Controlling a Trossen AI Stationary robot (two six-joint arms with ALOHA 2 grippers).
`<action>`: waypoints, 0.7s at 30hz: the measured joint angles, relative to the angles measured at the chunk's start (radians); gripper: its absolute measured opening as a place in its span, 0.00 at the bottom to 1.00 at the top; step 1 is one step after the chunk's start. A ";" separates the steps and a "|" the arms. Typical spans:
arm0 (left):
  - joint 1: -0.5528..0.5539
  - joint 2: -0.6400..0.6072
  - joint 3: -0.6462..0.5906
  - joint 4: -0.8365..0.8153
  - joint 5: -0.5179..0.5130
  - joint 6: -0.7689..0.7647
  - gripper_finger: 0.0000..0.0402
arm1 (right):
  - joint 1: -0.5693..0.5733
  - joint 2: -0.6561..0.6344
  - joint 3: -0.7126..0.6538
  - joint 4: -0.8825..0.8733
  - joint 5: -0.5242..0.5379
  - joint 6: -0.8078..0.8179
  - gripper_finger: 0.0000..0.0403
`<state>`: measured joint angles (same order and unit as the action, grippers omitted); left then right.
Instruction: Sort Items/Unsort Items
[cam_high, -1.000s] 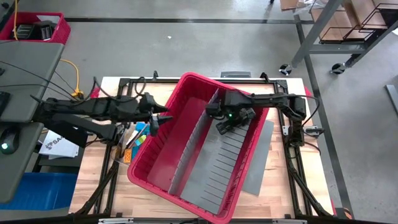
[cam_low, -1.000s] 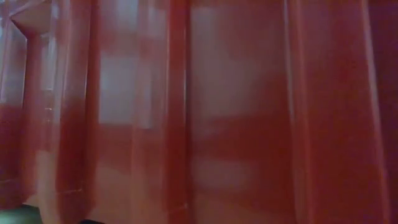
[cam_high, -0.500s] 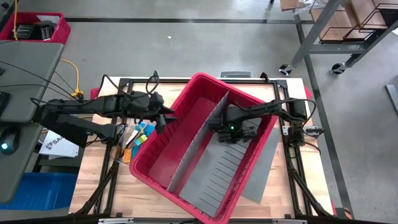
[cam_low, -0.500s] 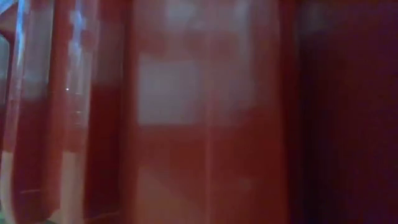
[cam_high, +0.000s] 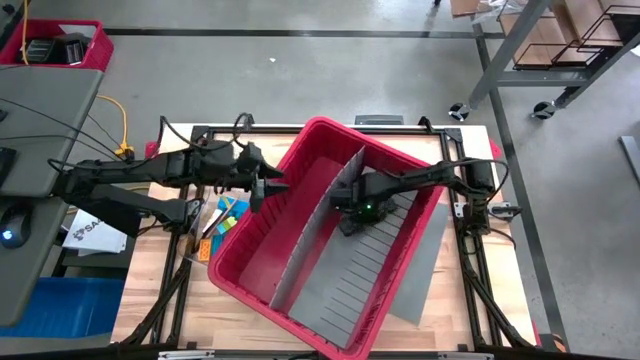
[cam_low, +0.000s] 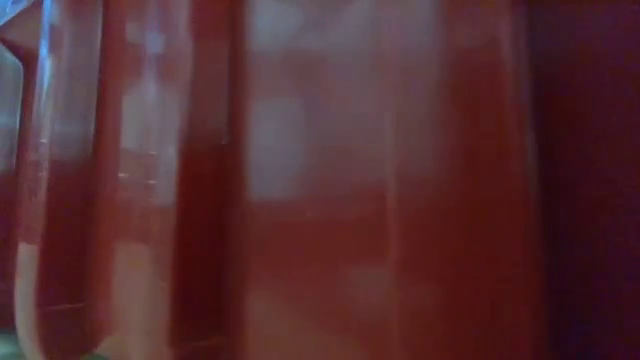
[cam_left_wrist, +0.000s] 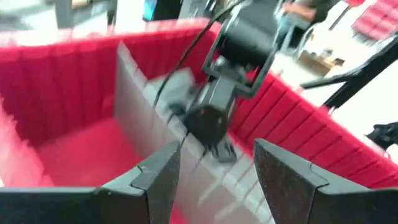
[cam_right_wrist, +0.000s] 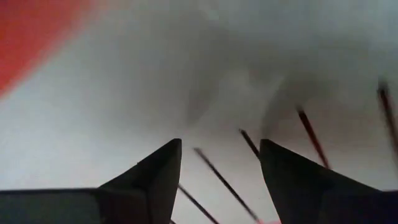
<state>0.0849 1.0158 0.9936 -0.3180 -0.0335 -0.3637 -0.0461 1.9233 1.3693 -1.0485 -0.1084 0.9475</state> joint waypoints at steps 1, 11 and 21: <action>0.000 -0.003 0.000 0.037 0.000 0.015 0.50 | 0.006 -0.013 0.019 -0.004 0.028 -0.068 0.52; 0.001 -0.012 0.064 0.033 -0.151 0.095 0.50 | -0.013 -0.163 0.066 -0.117 0.189 -0.440 0.52; -0.001 -0.012 0.108 -0.210 -0.225 0.085 0.50 | -0.032 -0.289 0.050 -0.077 0.111 -1.431 0.52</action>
<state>0.0843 1.0035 1.1015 -0.5283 -0.2583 -0.2786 -0.0777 1.6344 1.4197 -1.1251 0.0021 -0.4839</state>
